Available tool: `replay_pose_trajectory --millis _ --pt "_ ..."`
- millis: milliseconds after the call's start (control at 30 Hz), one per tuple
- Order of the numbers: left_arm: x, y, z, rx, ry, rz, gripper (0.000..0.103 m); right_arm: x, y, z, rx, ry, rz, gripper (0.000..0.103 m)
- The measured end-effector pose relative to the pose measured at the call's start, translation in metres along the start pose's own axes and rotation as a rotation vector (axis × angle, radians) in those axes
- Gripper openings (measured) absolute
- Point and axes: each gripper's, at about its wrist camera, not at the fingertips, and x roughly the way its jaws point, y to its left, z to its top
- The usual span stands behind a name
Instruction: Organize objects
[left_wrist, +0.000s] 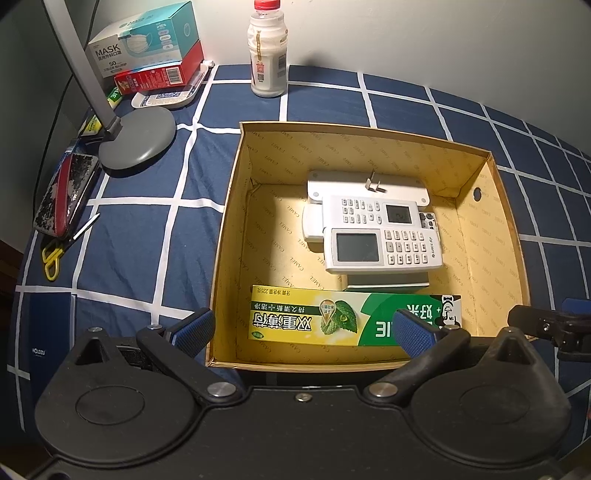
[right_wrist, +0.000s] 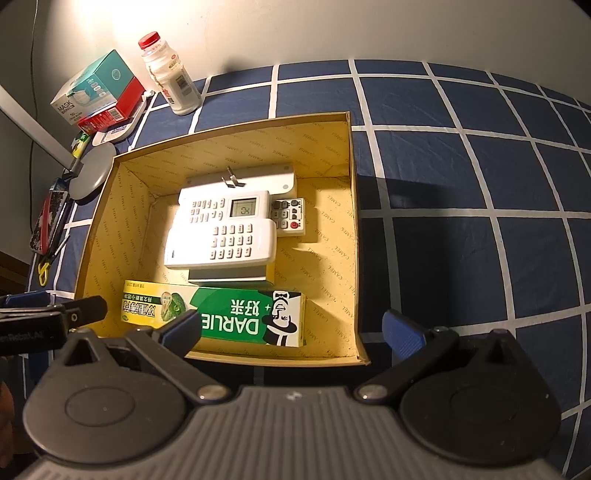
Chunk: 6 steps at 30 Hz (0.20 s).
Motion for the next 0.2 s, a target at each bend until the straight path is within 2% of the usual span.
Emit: replay_pose_trajectory --millis 200 --pt "0.0007 -0.0005 0.0001 0.006 0.0 0.006 0.103 0.0025 0.0 -0.0004 0.002 0.004 -0.001 0.103"
